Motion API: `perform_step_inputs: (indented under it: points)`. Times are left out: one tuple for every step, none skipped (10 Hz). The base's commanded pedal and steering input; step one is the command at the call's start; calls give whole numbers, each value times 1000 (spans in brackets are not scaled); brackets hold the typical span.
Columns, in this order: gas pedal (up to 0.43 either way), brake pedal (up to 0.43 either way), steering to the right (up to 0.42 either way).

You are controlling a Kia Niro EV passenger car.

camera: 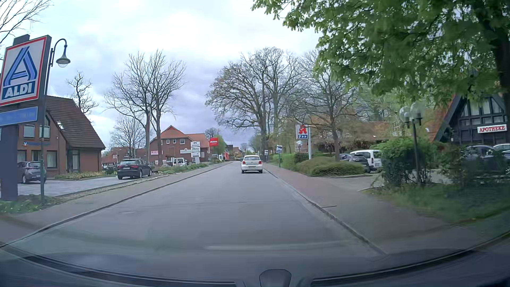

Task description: Follow the waypoints while adhering to traffic rules and regulations

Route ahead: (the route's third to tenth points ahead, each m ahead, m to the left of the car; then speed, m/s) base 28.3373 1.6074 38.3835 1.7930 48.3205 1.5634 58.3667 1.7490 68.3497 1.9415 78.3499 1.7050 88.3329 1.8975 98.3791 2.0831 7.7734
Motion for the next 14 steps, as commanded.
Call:
perform_step_inputs:
  points:
    - [39,0,-10]
    - [39,0,-11]
    - [39,0,-11]
    - [39,0,-10]
    - [39,0,-10]
    - [39,0,-10]
    - [47,0,-9]
    - [47,0,-7]
    - [59,0,-4]
    - [67,0,-3]
    - [67,0,-3]
    - [79,0,-3]
    - [87,0,-3]
    - [87,0,-3]
